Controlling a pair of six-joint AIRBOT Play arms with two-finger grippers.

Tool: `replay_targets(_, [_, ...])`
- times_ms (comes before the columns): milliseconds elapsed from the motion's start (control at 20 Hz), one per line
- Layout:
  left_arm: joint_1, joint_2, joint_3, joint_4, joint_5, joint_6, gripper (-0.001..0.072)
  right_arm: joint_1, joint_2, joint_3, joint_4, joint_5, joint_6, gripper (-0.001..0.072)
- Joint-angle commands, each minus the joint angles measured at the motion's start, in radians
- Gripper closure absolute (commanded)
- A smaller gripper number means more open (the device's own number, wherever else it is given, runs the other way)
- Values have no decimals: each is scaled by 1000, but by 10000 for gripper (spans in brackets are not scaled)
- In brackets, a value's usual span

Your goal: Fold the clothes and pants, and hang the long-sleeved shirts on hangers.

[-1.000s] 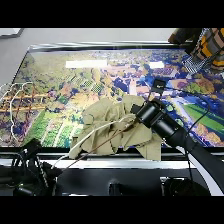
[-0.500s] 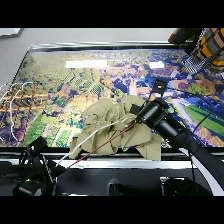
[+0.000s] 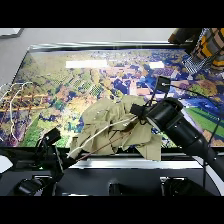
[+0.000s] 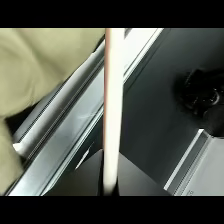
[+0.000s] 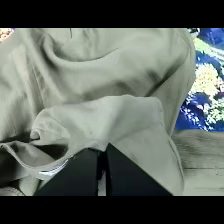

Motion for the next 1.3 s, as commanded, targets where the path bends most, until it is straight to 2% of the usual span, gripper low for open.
replay_targets(0, [-100,-74,0,-14,101,40,687,0,9,77,8,63,-103,672])
replay_targets(250, [-207,-154,0,-15,328,12,687,0,9,221,39,223,-208,672])
replay_targets(450, [-232,-214,0,-15,439,12,687,1,16,304,105,315,-254,672])
replay_targets(650, [-232,-221,24,-12,427,-10,687,1,23,325,-7,411,-270,672])
replay_targets(800, [-232,-219,100,25,312,-48,687,1,9,325,-136,386,-269,672])
replay_targets(950, [-233,-219,145,73,242,-82,687,1,-23,325,-123,353,-268,672])
replay_targets(1150, [-320,-251,145,72,350,-82,687,1,-25,325,-77,311,-261,672])
replay_targets(1250, [-362,-288,145,76,448,-133,687,1,-24,325,-43,329,-262,672])
